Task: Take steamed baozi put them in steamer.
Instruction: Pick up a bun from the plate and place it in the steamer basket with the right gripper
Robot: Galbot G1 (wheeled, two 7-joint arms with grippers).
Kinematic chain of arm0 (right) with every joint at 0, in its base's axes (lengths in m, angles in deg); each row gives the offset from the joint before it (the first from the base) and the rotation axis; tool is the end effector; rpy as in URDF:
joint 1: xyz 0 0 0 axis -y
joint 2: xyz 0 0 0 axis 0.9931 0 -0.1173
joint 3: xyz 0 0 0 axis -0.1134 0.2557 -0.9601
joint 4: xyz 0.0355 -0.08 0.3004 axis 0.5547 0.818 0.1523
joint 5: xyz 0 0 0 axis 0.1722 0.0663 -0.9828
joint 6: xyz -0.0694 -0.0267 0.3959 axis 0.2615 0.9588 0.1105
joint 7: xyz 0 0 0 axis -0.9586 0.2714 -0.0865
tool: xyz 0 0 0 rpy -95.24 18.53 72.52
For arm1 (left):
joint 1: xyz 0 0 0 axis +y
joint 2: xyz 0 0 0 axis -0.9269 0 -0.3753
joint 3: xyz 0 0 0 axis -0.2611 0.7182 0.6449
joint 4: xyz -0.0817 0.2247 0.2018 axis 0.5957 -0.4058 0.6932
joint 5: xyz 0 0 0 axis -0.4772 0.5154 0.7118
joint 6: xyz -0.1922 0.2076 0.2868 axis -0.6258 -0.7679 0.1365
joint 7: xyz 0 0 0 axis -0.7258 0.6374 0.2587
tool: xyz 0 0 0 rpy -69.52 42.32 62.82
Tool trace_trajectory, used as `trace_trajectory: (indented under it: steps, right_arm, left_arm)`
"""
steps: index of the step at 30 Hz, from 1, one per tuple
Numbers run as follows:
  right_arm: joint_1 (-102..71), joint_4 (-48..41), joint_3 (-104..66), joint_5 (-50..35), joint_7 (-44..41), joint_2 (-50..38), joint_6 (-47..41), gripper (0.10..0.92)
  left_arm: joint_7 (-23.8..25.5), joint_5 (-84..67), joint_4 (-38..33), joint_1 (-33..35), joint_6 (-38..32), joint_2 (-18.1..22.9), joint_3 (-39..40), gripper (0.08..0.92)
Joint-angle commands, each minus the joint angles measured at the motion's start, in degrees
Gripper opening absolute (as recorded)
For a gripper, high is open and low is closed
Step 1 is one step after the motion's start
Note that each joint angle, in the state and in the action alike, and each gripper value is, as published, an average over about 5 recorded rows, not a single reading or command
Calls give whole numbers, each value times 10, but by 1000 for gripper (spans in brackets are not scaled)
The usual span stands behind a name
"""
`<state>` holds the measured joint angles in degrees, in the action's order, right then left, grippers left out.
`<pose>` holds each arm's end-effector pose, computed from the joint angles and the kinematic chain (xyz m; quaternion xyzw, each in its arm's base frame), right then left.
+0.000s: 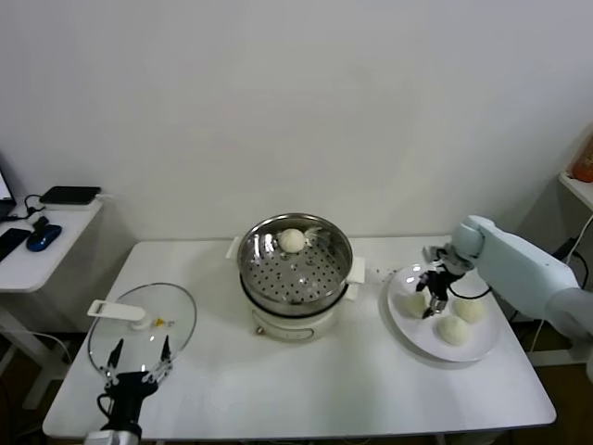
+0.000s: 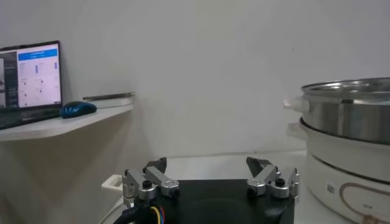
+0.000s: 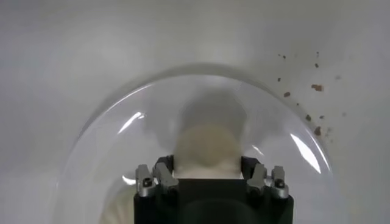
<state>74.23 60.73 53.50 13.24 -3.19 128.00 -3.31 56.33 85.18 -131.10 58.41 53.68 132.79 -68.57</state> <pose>0.6088 -0.1632 -0.2309 0.5351 -0.5469 0.4650 0.4452 0.1995 0.0943 -0.3323 0.0814 -0.9936 -0.0505 0.0594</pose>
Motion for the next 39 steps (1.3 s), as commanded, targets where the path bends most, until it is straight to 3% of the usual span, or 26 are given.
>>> trace_trajectory:
  steps: [1, 9, 17, 33, 39]
  right_arm:
    - [98, 38, 65, -76, -3, -10, -9, 701]
    - [237, 91, 185, -197, -5, 17, -24, 703]
    - [333, 102, 249, -294, -4, 114, -47, 704]
    - [278, -26, 214, -300, 0, 335, -61, 704]
    - [227, -53, 190, -280, 10, 376, -71, 708]
  left_arm:
    - [-2, 0, -2, 0, 1, 0, 0, 823]
    - [-4, 7, -11, -2, 4, 1, 2, 823]
    - [-4, 29, -16, -5, 3, 3, 8, 823]
    - [-9, 35, -18, -12, 8, 2, 10, 823]
    - [-9, 26, -18, -9, 7, -1, 5, 823]
